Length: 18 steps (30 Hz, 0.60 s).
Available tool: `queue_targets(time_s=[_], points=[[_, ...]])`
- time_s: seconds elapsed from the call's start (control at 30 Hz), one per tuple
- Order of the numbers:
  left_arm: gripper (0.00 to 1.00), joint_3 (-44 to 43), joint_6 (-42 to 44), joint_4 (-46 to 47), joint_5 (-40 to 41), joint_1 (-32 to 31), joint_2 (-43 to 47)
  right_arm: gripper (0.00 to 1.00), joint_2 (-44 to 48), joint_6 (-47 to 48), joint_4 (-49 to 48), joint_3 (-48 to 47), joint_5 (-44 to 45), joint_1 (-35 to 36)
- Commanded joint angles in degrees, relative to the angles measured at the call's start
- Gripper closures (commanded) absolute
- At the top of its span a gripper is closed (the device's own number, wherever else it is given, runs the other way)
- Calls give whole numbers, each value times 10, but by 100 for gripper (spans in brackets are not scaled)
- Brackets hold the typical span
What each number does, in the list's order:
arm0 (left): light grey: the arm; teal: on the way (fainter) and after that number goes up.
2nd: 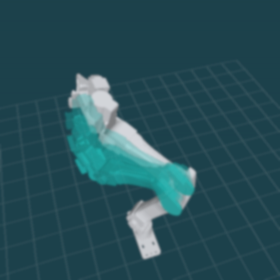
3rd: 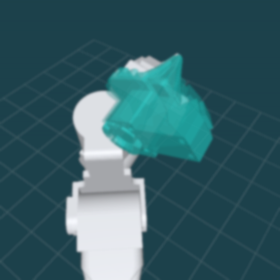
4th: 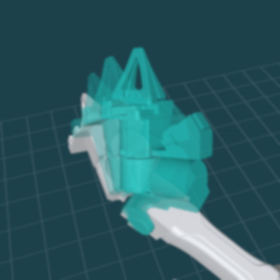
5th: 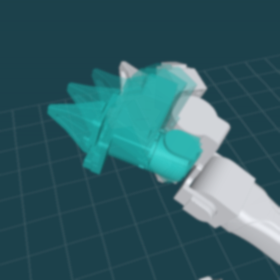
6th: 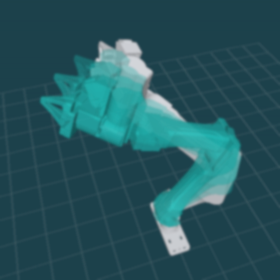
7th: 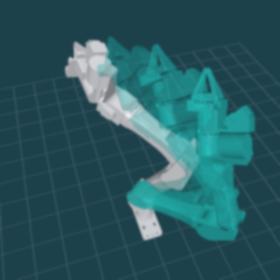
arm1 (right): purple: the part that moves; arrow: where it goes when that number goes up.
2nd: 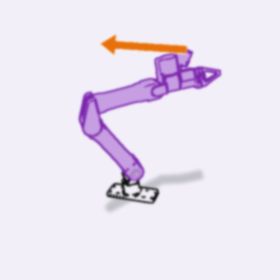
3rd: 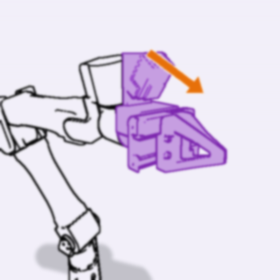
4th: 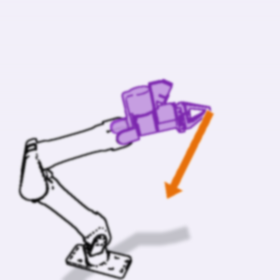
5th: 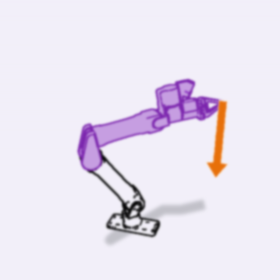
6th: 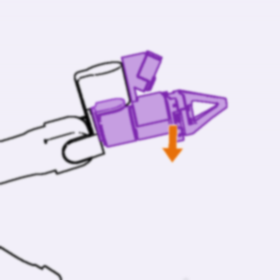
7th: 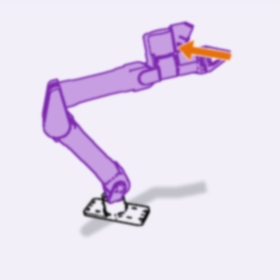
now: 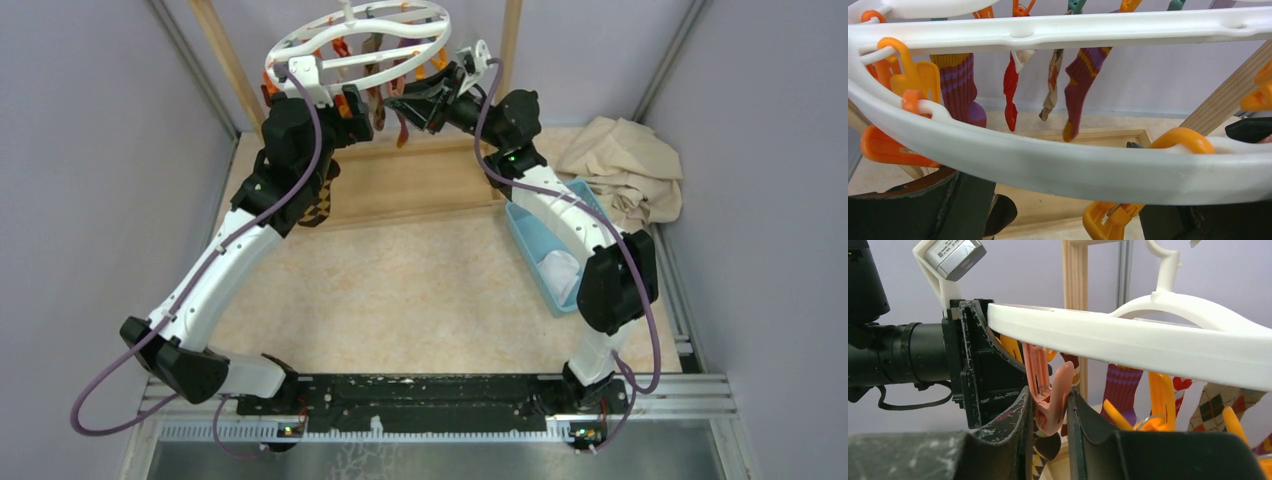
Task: Clip the socks to the hanger
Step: Open the clamp at the hanger.
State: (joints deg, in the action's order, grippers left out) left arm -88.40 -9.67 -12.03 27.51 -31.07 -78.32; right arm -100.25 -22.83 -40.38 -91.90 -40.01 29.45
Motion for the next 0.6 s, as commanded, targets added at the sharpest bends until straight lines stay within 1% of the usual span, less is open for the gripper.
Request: queue_targets(time_s=[0.0,0.13,0.23,0.43,0.57], points=[[1,4,-6,3,-3,5,15,100,22,-9,-49,2,-10,-1],[1,7,-12,5,-12,5,24,100,40,-1,-42,23,-9,3],[1,5,-25,-3,-35,4,36,100,66,27,-18,44,1,13],[1,9,-69,-26,-110,5,69,100,120,150,104,66,61,55],[2,22,-120,-23,-146,4,84,100,136,191,155,64,97,77]])
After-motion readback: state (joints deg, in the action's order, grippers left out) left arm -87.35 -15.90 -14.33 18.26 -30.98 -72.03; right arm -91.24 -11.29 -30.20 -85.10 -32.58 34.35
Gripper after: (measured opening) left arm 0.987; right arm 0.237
